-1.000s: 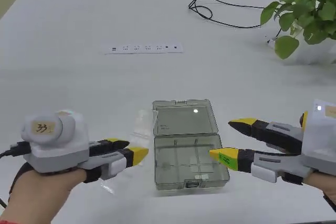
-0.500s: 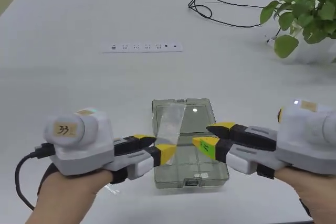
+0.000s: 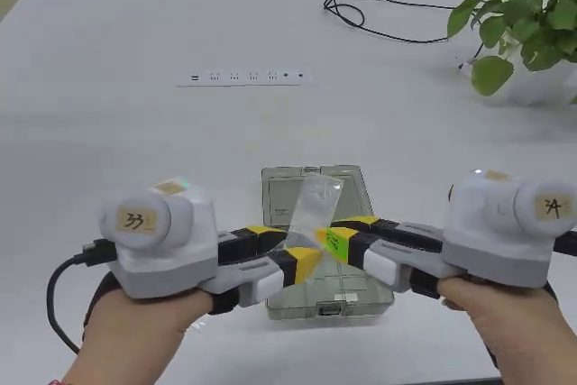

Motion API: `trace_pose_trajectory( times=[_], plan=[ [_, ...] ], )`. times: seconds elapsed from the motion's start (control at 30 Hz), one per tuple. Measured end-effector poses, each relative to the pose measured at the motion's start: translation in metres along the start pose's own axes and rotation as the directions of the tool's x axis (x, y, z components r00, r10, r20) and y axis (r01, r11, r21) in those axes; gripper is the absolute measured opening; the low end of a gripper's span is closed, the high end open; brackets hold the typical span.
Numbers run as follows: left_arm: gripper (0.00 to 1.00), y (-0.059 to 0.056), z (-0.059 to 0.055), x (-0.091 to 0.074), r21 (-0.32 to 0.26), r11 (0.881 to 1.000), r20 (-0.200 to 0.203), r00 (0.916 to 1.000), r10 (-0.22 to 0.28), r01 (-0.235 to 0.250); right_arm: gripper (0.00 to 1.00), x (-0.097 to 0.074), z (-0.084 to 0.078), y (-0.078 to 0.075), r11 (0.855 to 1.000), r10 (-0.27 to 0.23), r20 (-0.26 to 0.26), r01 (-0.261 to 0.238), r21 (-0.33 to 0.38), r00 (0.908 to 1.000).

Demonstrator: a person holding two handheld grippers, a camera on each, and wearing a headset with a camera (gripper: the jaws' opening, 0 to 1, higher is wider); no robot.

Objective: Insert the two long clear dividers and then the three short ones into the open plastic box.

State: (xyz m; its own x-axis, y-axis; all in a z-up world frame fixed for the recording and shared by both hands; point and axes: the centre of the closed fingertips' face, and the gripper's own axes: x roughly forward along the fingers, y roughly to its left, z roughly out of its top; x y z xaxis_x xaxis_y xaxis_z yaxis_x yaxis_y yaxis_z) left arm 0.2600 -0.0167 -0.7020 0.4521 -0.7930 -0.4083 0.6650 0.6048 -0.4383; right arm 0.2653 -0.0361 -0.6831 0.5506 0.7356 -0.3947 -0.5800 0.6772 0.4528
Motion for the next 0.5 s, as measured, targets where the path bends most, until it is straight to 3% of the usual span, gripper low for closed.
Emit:
trace_pose_trajectory(
  times=[0.3,0.5],
  plan=[
    [0.30,-0.0010,-0.0003,0.0015,0.010,1.000,-0.006,1.0000,0.002,-0.002,0.07,0.0031,-0.0009,-0.0015,0.995,-0.034,0.009,0.033,0.089,0.9994],
    [0.29,-0.0034,0.0008,0.0022,0.006,1.000,0.004,0.9999,-0.011,0.011,0.06,0.0026,0.0005,-0.0021,0.995,-0.050,0.007,0.049,0.092,0.9987]
  ],
)
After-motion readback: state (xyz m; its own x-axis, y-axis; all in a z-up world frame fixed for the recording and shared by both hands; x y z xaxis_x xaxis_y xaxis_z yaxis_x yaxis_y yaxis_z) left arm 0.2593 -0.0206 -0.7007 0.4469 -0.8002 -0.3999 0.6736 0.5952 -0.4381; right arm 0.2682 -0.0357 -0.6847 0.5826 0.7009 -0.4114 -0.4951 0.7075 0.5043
